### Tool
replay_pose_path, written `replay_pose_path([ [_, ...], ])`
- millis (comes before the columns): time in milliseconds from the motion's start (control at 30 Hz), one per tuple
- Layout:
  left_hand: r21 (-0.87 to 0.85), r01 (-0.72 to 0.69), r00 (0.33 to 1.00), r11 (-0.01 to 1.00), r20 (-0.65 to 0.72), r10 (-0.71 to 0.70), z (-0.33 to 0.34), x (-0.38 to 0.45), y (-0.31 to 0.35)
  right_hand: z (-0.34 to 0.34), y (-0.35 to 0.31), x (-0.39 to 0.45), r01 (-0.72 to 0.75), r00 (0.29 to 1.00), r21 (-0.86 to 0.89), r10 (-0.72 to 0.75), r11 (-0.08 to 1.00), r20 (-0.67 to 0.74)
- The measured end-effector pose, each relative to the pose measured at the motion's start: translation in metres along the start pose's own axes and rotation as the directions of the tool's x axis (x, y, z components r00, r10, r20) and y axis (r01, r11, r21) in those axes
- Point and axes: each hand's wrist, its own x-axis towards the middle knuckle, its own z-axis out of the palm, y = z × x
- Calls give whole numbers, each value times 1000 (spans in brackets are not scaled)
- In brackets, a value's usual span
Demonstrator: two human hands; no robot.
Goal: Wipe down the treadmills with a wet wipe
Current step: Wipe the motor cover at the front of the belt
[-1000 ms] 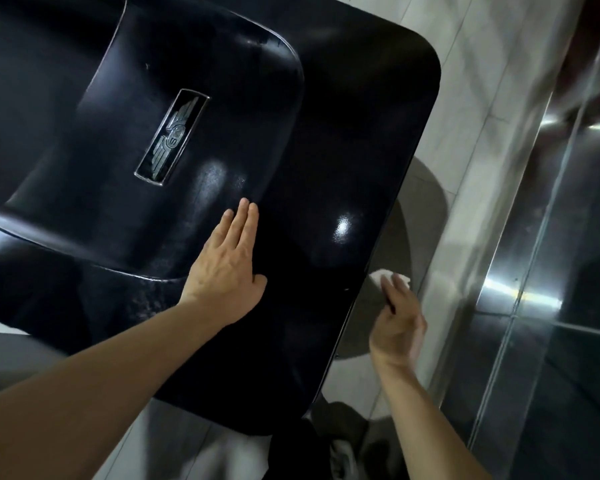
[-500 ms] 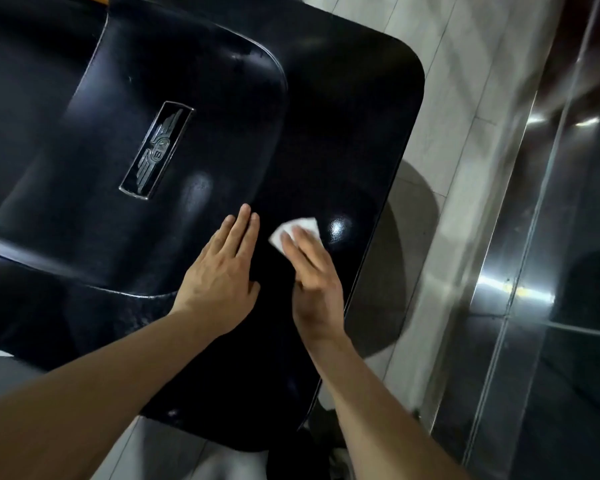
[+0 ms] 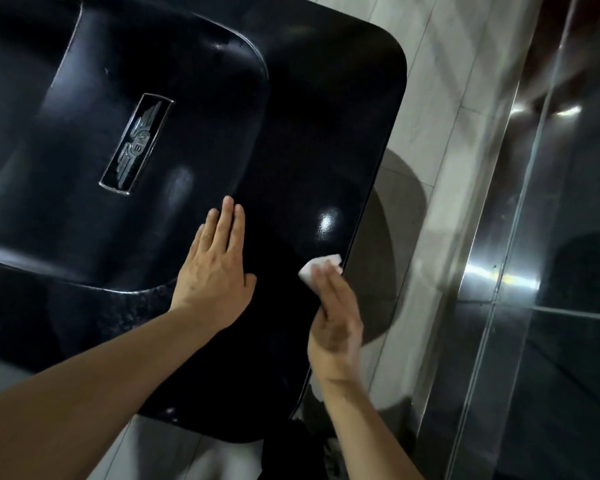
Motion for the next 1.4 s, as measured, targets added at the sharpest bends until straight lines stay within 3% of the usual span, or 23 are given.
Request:
replay_pose_path([
  [100,12,-8,1000,1000,1,8,-3,1,-2,4,5,-22,-10,1000,-31,10,999,-1],
  [233,67,-81,996,994,-25,83,4,-3,-10,-8,3,17,-192,957,-91,166,977,-238],
  [367,113,-112,994,987,-1,113,10,-6,-13,-4,-16,20,53,997,-83,-57,995,-44],
  [400,103,-108,994,989,-2,109,10,-5,-12,-2,-13,4,55,998,-76,-54,996,16],
  [500,80,-104,995,991,2,104,8,-5,-10,-11,4,-43,-167,983,-105,173,980,54],
  [567,84,-102,995,991,3,103,9,-5,-10,-24,13,-63,-481,876,-33,481,876,26],
  [600,84,-99,995,992,4,99,9,-6,-10,-30,17,-70,-579,815,-30,579,815,12],
  [633,80,-96,995,992,-1,96,10,-6,-9,-35,20,-73,-604,797,-48,604,796,-21],
  [767,89,-87,996,992,-14,88,13,-6,-7,-42,16,-41,-495,867,-103,482,863,-127],
  [933,138,-81,997,987,0,82,11,-6,-7,-11,-18,37,-203,973,-110,188,973,-136],
  [1000,170,-91,995,981,-17,96,11,-5,-8,11,-27,65,2,1000,-172,-3,985,-8],
  [1100,173,-133,988,976,-56,145,10,-1,-8,34,-30,100,232,944,-194,-173,953,281],
  [1200,117,-153,983,981,-81,162,7,10,-7,36,-18,137,192,963,-215,-142,958,227],
  [1267,61,-138,985,989,-97,143,1,20,-7,33,-11,162,29,998,-210,-17,977,59],
  [1333,30,-115,990,993,-83,117,-5,30,-9,34,-9,184,-164,986,-203,153,965,-69],
  [1400,33,-105,992,994,-62,107,-8,36,-12,47,-23,192,-153,988,-202,142,967,-68],
])
